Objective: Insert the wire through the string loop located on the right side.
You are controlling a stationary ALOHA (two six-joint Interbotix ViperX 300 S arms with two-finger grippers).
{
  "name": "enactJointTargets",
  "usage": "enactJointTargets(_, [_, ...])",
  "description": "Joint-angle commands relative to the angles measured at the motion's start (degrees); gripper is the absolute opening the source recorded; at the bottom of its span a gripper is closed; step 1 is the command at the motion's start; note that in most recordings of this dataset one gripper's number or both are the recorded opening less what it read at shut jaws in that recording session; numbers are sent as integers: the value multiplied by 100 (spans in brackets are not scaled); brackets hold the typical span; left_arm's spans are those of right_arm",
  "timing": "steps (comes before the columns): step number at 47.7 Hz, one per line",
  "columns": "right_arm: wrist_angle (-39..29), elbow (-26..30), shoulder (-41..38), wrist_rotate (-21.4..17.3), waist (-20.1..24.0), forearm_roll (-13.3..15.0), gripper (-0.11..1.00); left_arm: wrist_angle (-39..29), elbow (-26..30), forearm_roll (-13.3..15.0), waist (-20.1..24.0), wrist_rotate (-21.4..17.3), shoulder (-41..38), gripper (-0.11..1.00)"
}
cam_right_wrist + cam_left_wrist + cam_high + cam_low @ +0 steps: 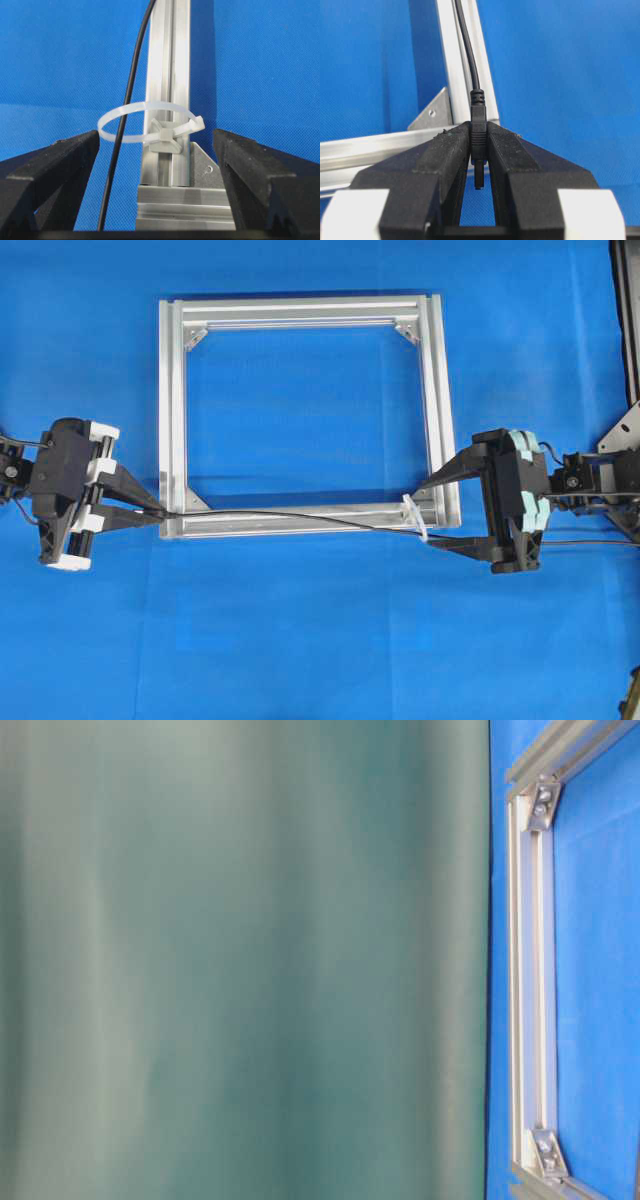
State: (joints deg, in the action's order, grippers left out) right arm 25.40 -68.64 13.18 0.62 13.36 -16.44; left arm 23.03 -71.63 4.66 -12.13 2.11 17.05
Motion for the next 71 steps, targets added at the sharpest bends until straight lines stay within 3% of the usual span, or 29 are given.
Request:
enactJointTargets(1, [18,105,70,0,-9,-9,79,-18,88,0,-26,9,35,9])
enactJointTargets(13, [-123,167,70,0,-9,-9,79,-193,53,9,-26,26,70,9])
enactJointTargets(20, [-149,176,70,0,-9,0,79,-202,70,0,-26,264,53,12])
enactJointTargets(22, [-149,176,70,0,-9,-9,79,-220,70,9,-26,396,53,20])
enactJointTargets(31, [-149,176,70,0,-9,0,79,-264,35,0,-26,580,79,78])
enactJointTargets(35, [-158,185,70,0,-9,-9,79,-272,35,0,-18,571,79,91])
enactJointTargets(53, [-589,308,571,35,-18,9,79,-352,158,0,-9,571,378,89])
enactJointTargets(71, [-1362,457,1617,79,-105,9,79,-1090,378,-18,9,554,1336,88])
